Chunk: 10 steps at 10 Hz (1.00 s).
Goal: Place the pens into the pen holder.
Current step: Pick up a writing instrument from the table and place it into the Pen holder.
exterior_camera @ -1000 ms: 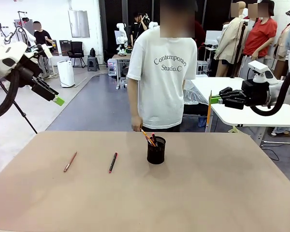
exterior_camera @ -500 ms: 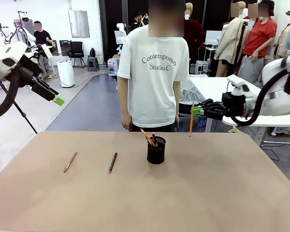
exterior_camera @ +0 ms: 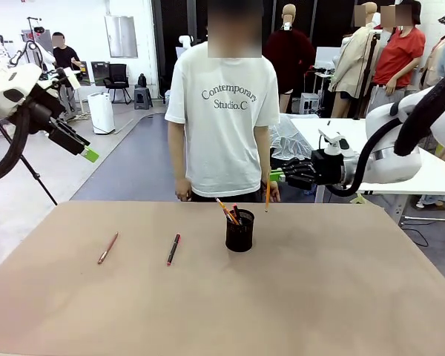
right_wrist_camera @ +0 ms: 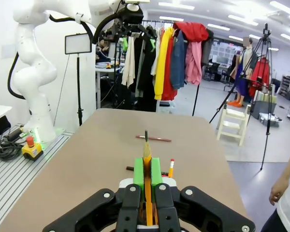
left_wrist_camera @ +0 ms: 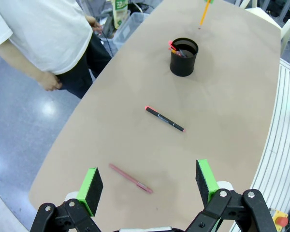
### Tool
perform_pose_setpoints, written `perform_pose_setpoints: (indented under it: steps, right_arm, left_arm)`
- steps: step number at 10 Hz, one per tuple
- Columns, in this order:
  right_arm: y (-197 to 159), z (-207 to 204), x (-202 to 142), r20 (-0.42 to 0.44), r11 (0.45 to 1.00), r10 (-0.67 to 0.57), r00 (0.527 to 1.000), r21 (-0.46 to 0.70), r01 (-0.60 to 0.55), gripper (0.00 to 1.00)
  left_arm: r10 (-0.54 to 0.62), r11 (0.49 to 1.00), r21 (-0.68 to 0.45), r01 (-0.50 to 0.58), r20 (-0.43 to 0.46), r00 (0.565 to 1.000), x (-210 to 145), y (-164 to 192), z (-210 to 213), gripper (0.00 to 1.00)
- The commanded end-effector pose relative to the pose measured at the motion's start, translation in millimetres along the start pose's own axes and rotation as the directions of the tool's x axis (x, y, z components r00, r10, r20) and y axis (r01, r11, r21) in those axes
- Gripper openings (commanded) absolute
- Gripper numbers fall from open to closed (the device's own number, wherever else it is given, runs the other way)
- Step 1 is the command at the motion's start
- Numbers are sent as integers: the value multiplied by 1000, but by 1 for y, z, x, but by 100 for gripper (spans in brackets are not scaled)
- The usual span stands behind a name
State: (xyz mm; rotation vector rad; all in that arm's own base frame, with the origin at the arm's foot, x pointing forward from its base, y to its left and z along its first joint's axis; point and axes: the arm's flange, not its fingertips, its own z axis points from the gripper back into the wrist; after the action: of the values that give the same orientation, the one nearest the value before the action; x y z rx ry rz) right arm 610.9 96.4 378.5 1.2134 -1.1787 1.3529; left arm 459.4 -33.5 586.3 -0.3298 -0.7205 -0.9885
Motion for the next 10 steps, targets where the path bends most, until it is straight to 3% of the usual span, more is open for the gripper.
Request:
perform_pose_setpoints:
  steps: [1, 10]
  right_arm:
    - [-20, -7, 3, 47, 1000, 27, 999, -17, -26, 0]
    - [-35, -47, -32, 118, 999, -47, 992, 16, 46, 3]
  left_arm:
    - [-4, 1000, -4, 4, 4, 1000, 0, 1, 1, 100]
    - [-4, 1000, -4, 4, 4, 1000, 0, 1, 1, 100]
